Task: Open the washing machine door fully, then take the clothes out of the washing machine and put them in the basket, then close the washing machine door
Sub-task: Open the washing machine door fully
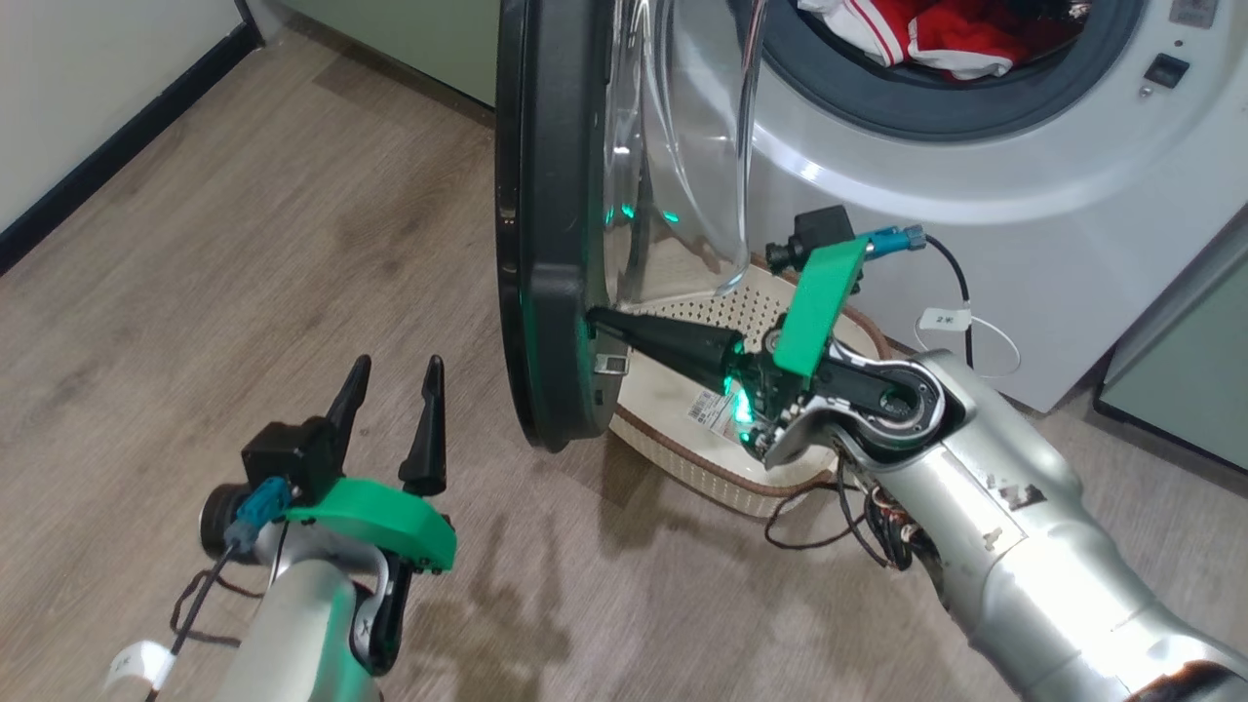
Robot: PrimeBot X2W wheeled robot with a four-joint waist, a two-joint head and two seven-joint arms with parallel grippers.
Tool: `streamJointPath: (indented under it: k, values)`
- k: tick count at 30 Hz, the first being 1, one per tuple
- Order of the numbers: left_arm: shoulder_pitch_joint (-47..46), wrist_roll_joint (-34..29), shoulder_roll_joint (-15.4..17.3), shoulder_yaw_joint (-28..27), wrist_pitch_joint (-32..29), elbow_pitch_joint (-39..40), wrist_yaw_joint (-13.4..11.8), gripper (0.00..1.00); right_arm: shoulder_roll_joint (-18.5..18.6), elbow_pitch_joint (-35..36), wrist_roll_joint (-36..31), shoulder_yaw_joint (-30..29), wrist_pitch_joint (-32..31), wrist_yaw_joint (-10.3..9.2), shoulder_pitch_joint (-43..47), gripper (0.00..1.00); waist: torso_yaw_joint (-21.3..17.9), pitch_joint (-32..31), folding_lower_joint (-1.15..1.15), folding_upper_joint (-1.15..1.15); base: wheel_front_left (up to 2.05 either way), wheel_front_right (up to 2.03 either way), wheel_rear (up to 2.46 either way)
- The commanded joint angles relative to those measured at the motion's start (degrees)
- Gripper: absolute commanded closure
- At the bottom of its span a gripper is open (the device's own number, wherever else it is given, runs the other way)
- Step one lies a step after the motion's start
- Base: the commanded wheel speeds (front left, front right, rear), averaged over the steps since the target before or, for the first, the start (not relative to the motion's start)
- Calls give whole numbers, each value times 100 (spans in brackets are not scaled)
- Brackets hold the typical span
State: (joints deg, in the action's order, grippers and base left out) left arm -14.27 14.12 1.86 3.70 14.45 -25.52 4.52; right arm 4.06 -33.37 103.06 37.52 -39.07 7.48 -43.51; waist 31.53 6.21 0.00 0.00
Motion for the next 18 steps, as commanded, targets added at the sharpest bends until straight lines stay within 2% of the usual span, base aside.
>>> streamJointPath:
  k: [1,10,12,13,18]
  values:
    - [-193,8,102,-216,55,174,-26,0,-117,180,52,33,106,1,-236,100,1,-3,0,0,0,0,0]
    - [-103,-119,102,-384,55,125,-9,0,-118,18,-470,-85,1080,1,-104,100,-74,-243,0,0,0,0,0]
    - [-72,-192,102,-467,55,89,8,0,-118,-14,-600,-190,1287,1,37,50,-111,-354,0,0,0,0,0]
    - [-56,-234,102,-518,55,71,18,0,-118,-15,-652,-246,1362,1,121,0,-133,-412,0,0,0,0,0]
    - [37,-402,165,-805,55,-3,79,0,-34,81,-1002,-536,1873,1,573,0,-289,-663,0,0,0,0,0]
